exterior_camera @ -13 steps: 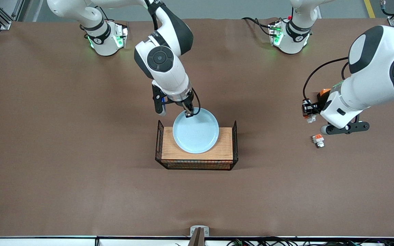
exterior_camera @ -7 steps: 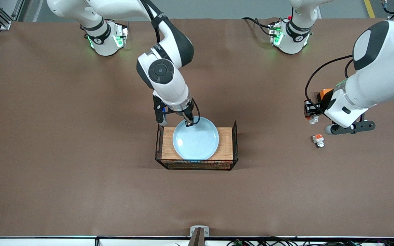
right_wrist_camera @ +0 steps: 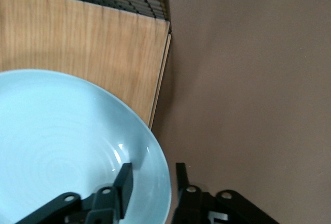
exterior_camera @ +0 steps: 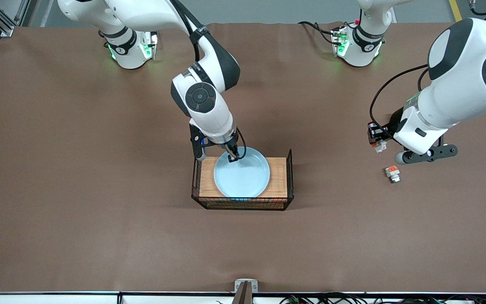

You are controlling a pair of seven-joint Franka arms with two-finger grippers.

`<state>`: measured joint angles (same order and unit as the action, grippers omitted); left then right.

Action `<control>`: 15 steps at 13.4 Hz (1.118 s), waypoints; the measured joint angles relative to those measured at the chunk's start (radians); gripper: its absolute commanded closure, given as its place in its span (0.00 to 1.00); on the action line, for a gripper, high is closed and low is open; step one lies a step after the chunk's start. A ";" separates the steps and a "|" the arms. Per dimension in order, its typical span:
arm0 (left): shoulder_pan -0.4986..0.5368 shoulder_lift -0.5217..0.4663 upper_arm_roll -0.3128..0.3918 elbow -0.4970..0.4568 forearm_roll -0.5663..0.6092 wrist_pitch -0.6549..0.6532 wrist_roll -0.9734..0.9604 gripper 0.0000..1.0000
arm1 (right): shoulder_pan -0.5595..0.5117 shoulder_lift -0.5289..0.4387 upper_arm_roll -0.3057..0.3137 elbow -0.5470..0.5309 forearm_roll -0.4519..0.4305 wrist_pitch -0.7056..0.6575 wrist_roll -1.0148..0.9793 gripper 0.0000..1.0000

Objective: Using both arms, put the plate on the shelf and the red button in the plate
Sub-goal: 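Open the right gripper and withdraw while the left gripper carries the button over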

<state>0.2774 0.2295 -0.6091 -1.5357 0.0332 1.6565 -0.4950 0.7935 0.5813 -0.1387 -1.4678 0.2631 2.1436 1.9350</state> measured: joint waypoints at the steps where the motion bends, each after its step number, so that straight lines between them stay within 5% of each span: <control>1: -0.007 0.000 0.000 0.011 -0.005 0.000 -0.021 1.00 | -0.010 0.000 0.000 0.007 0.024 0.000 0.000 0.03; 9: -0.113 0.061 -0.001 0.086 -0.031 0.003 -0.236 1.00 | -0.058 -0.042 -0.002 0.180 0.055 -0.285 -0.016 0.00; 15: -0.190 0.111 -0.001 0.133 -0.031 0.045 -0.381 1.00 | -0.081 -0.279 -0.030 0.138 0.036 -0.575 -0.318 0.00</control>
<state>0.0877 0.3408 -0.6105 -1.4023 0.0022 1.7019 -0.8761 0.7127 0.3026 -0.1684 -1.3295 0.2989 1.5682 1.6173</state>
